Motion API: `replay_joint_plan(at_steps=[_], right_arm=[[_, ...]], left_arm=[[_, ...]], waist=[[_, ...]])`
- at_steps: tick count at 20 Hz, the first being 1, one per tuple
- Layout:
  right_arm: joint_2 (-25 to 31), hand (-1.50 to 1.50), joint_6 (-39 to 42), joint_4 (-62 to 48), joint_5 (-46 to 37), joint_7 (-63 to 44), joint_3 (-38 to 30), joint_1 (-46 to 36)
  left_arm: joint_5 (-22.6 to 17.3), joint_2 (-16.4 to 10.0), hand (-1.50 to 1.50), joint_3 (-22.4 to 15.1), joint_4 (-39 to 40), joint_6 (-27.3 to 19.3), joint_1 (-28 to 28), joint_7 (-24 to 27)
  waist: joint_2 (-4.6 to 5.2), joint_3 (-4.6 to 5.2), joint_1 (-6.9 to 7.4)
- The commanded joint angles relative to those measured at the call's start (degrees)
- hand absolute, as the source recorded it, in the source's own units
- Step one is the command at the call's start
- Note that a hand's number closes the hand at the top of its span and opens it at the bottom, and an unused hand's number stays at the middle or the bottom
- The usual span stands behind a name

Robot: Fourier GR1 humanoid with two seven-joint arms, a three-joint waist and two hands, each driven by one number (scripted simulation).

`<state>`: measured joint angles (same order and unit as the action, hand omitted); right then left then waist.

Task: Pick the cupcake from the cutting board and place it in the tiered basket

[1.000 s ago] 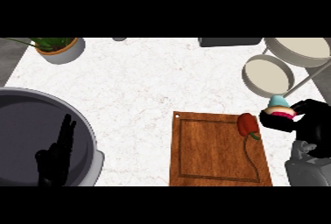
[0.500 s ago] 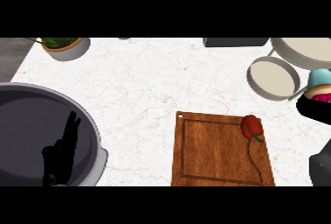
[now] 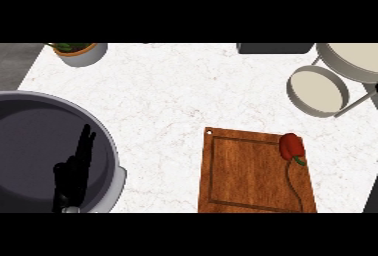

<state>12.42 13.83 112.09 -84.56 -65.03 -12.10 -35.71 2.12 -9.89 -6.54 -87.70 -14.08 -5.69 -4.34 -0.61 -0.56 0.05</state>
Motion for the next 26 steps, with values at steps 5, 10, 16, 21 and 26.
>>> replay_joint_plan(at_steps=[5, 10, 16, 21, 26], right_arm=[[3.2, 1.50, 5.7, -12.8, 0.7, -2.6, -11.6, -11.1], [5.7, 1.50, 0.0, -23.5, 3.3, 3.4, -17.3, -13.4], [9.1, 1.50, -3.6, -36.9, 4.6, 8.1, -19.4, -16.8], [7.6, 1.50, -15.1, -46.0, 2.5, 8.7, -20.2, -13.6], [9.0, 1.50, -19.8, -53.5, 3.9, 9.0, -21.6, -15.5]], left_arm=[[-1.2, 1.1, 0.00, 0.5, 5.1, 1.6, 0.8, 1.0], [-1.4, 0.8, 0.00, 0.2, 2.5, 2.6, -2.1, 1.4], [-0.4, 2.7, 0.00, 0.4, 5.9, 1.3, -0.8, 3.5], [1.1, 3.4, 0.00, -1.2, 4.7, 1.3, 0.0, 1.1], [0.8, 3.1, 0.00, 0.0, 4.1, 1.5, -0.8, 1.3]], waist=[[0.77, 0.62, 0.14], [0.83, 0.55, 0.90], [1.03, 0.57, 0.98], [1.21, 0.52, 1.30], [1.02, 0.54, 1.21]])
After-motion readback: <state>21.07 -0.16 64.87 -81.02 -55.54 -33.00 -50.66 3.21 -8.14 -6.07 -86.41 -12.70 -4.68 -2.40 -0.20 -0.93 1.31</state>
